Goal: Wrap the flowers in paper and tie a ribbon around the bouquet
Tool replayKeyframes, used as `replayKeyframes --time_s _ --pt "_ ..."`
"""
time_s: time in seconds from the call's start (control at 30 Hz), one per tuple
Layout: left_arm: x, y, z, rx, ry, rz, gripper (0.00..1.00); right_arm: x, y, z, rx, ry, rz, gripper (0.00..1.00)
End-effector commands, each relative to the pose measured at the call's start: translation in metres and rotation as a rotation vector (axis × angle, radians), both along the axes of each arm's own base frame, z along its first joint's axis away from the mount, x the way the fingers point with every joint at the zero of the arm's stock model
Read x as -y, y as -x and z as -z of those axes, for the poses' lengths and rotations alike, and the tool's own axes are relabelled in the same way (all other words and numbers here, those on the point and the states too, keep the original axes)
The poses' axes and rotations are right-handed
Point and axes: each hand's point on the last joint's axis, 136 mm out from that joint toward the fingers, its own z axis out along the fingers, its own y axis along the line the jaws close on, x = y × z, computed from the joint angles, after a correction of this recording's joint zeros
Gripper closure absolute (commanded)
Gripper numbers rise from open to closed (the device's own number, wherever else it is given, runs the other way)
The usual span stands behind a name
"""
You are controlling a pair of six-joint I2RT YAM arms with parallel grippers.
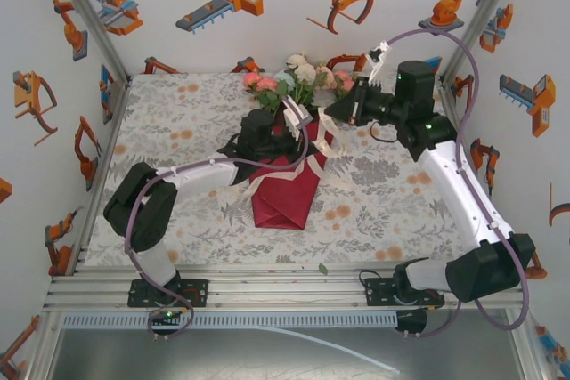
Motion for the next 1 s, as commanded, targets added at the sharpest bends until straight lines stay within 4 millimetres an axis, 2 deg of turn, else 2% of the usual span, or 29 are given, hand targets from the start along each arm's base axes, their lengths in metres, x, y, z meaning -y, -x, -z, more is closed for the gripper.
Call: replayKeyframes --time_s 0.0,0.03,0.1,0.17,0.2,0.23,0.3,0.4,0.5,0.57,0.63,0.7,0.77,0.87,0.97 --pt "-0.025 -0.004 -0.049 0.044 0.063 -0.102 1.00 0.059 -0.028 -0.006 -0.024 0.043 0.285 1.00" --pt "-0.035 -0.005 -0.051 0.029 0.065 -0.130 1.00 0.076 -0.032 -0.004 -0.044 0.037 0.353 1.00" --pt "-0.059 -0.007 -0.056 0.000 0.064 -0.215 1.00 0.124 -0.038 -0.004 -0.062 0.002 0.520 1.00" --pt "-0.084 -0.013 -0.049 -0.048 0.029 -0.321 0.99 0.157 -0.035 -0.008 -0.042 0.002 0.640 1.00" --pt "-0.098 -0.016 -0.047 -0.070 0.016 -0.377 0.92 0.169 -0.031 -0.011 -0.026 0.010 0.687 1.00" --pt "-0.110 -0.017 -0.044 -0.088 0.009 -0.417 0.84 0.176 -0.028 -0.012 -0.017 0.016 0.717 1.00" --pt "-0.134 -0.021 -0.039 -0.127 0.006 -0.494 0.79 0.181 -0.024 -0.014 -0.004 0.029 0.741 1.00" --pt "-0.157 -0.022 -0.037 -0.154 0.017 -0.558 0.79 0.183 -0.021 -0.012 -0.007 0.049 0.748 1.00" --pt "-0.172 -0.022 -0.039 -0.161 0.016 -0.598 0.82 0.188 -0.020 -0.009 -0.011 0.072 0.768 1.00" --pt "-0.179 -0.023 -0.043 -0.159 0.020 -0.615 0.86 0.183 -0.020 -0.010 -0.002 0.059 0.741 1.00" --pt "-0.167 -0.014 -0.052 -0.142 0.051 -0.520 0.85 0.162 -0.024 -0.013 0.012 0.006 0.622 1.00" --pt "-0.129 0.016 -0.073 -0.108 0.148 -0.233 0.73 0.132 -0.027 -0.018 0.011 -0.078 0.443 1.00" --pt "-0.094 0.040 -0.084 -0.083 0.197 -0.038 0.64 0.110 -0.027 -0.021 0.002 -0.157 0.308 1.00" --pt "-0.048 0.048 -0.080 -0.041 0.181 0.063 0.58 0.097 -0.023 -0.030 0.023 -0.215 0.226 1.00" --pt "-0.018 0.036 -0.078 -0.042 0.241 0.113 0.56 0.095 -0.019 -0.033 0.026 -0.213 0.218 1.00"
